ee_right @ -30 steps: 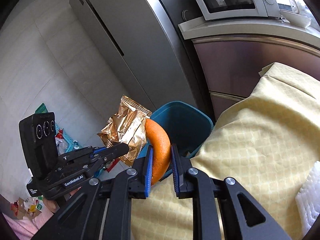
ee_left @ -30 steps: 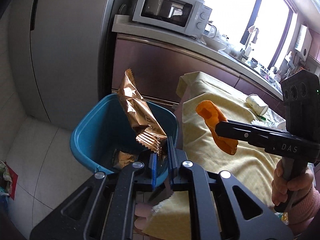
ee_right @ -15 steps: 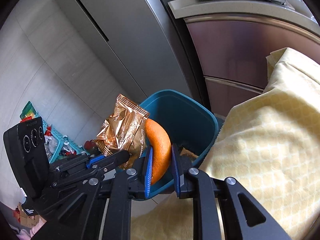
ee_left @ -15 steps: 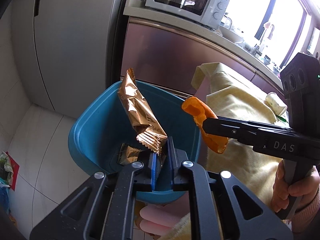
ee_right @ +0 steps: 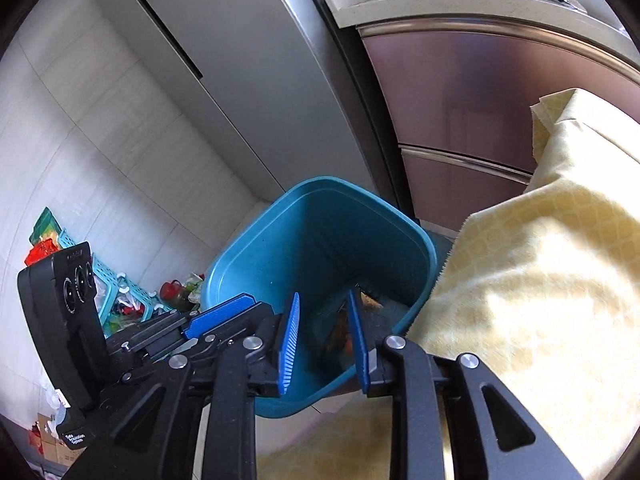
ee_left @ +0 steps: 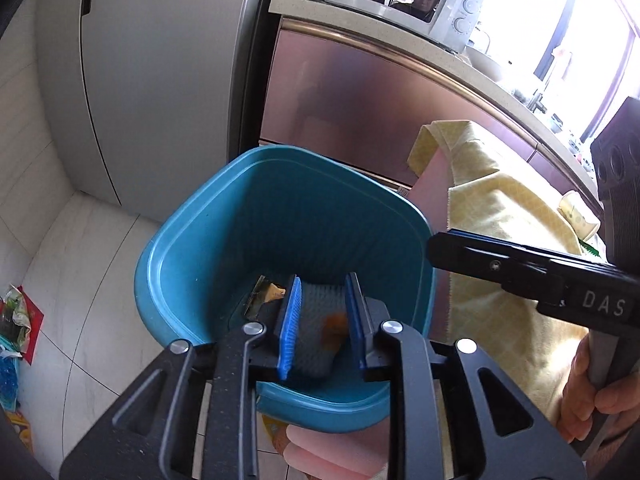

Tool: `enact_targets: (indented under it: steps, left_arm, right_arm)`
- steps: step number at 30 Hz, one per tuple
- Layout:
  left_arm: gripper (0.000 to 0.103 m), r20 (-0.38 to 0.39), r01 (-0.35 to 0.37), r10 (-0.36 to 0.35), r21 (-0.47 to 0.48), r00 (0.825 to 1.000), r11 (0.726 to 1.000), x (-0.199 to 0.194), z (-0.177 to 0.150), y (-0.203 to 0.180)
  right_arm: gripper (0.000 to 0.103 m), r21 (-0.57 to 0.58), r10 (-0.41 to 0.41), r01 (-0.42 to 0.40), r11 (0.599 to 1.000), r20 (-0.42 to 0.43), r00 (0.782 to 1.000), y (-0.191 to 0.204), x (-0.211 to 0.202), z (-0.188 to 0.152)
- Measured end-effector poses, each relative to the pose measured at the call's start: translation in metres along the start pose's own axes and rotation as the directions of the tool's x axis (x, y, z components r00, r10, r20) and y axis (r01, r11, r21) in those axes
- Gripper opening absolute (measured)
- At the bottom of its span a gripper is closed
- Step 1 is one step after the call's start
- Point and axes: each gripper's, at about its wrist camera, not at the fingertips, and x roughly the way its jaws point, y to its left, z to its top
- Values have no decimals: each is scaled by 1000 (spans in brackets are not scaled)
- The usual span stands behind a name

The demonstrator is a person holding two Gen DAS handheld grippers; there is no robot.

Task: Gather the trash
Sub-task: 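Carry wrapper and peel to the teal bin and release both, then grasp a white foam net with the left tool while the right tool grasps a clear plastic wrapper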

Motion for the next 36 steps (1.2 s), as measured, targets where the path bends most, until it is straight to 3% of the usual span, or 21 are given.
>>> enact_targets:
  steps: [7,14,18,25,31,36]
  left_arm:
    - [35,80,11,-16,54,997,998,-30,0,-21]
    - [47,142,133,-157,169,977,977,-64,-7,-73]
    - [50,116,234,-265,229,957,945,-69,-16,-110]
    - [53,25,314,-341,336,940,888,-55,-31,-179]
    - [56,-34,345,-360,379,932,859,-38,-38,-216]
    - [59,-68,354,-356,385,932,852,-20,-36,-238]
  right_arm:
    - [28,-21,27,-25,999,92,995,-9,-47,-16]
    - [32,-42,7,4,999,243,970,-31,-128,-43]
    - [33,-8,-29,33,999,314,949,-50,-167,-64]
    - [34,122,-144,104,987,399,905,-91,-228,-108]
    - [34,262,-300,202,944,424,855,-128,-270,-161]
    - [40,393,-494,339,855,418,762,-162,-307,-202]
